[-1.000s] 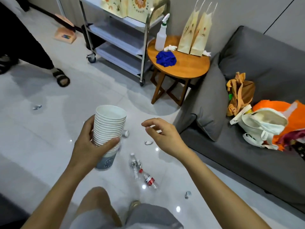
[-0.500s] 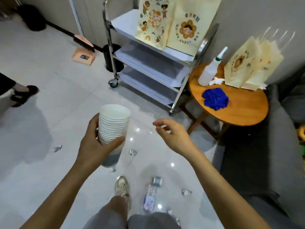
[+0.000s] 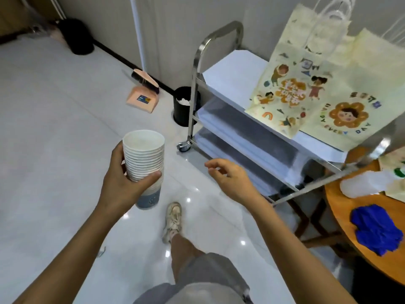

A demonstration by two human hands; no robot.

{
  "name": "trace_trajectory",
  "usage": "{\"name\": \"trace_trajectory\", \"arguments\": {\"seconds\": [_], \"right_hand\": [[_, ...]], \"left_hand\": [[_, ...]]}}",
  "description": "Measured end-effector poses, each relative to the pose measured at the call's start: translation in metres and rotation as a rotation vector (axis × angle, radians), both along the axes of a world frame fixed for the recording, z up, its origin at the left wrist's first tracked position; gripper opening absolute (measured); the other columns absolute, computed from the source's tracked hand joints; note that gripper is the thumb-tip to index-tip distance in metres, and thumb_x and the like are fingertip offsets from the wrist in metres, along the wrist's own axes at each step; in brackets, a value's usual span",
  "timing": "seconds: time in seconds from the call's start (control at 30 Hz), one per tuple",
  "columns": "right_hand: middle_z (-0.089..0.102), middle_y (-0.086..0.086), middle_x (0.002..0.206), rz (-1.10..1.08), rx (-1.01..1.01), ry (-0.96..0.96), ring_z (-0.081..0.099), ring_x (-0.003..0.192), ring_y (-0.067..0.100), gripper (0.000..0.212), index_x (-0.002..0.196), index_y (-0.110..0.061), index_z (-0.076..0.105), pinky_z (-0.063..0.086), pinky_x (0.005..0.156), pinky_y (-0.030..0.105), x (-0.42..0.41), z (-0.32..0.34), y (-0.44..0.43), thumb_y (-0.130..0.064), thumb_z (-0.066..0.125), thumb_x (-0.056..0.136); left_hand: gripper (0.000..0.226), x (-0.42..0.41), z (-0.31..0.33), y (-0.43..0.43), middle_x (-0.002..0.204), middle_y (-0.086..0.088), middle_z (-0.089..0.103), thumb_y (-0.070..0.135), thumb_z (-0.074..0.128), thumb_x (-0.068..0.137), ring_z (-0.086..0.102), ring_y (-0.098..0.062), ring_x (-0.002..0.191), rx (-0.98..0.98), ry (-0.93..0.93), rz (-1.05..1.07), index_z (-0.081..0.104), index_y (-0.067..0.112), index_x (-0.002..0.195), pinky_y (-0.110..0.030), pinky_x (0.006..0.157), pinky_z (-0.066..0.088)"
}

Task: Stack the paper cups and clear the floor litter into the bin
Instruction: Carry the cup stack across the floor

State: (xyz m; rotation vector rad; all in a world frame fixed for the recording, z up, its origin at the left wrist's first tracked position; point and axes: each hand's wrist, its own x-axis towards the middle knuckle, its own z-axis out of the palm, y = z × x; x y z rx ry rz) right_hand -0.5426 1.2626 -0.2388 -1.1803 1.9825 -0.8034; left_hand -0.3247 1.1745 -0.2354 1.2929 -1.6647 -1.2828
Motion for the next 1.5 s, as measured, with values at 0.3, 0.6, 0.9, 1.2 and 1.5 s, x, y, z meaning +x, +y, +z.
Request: {"name": "trace_trajectory", "arguments": {"seconds": [0.3,0.6,0.9,1.2,1.5], "right_hand": [[0.061,-0.001,0.110,0.021,0.011,-0.022,0.053,0.083,0.007,0.020,0.107,-0.018,0.064,0.039,0.064,0.000,-0.027,0.013,-0.293,-0.018,0.052,0.091],[0.056,-0.004,0.083,-0.270,0.080,-0.058,0.052,0.054,-0.003,0.016,0.100,-0.015,0.066,0.038,0.056,0.003,-0.058,-0.034,-0.514,-0.014,0.054,0.089],[0.061,-0.003,0.088,-0.672,0.075,-0.144,0.056,0.080,0.012,0.016,0.097,-0.012,0.068,0.041,0.069,0.013,-0.113,-0.056,-0.635,-0.011,0.054,0.089],[0.062,-0.005,0.093,-0.920,0.083,-0.266,0.058,0.084,0.010,0.017,0.098,-0.012,0.068,0.043,0.072,0.010,-0.189,-0.087,-0.700,-0.013,0.052,0.091],[0.061,-0.005,0.092,-1.161,0.148,-0.393,0.060,0.089,0.018,0.018,0.097,-0.014,0.067,0.048,0.087,0.032,-0.252,-0.177,-0.745,-0.017,0.051,0.091]], "left_hand": [[0.091,-0.039,0.009,-0.292,0.138,0.003,0.040,0.014,0.078,0.065,0.042,-0.017,0.123,0.018,-0.006,0.094,0.025,0.027,0.138,-0.039,0.098,0.044],[0.094,-0.096,-0.029,-0.553,0.138,0.001,0.038,0.011,0.081,0.062,0.041,-0.022,0.126,0.056,-0.030,-0.099,0.024,0.024,0.135,-0.046,0.099,0.045],[0.091,-0.223,-0.057,-0.723,0.121,0.011,0.035,0.005,0.082,0.060,0.036,-0.009,0.114,0.088,-0.116,-0.450,0.026,0.019,0.129,-0.029,0.095,0.039],[0.087,-0.352,-0.110,-0.804,0.118,0.005,0.044,0.002,0.083,0.057,0.045,-0.018,0.115,0.186,-0.151,-0.726,0.028,0.029,0.117,-0.031,0.093,0.042],[0.093,-0.459,-0.218,-0.843,0.123,-0.006,0.052,0.011,0.085,0.057,0.049,-0.024,0.106,0.151,-0.341,-0.841,0.030,0.016,0.132,-0.030,0.082,0.041]]}}
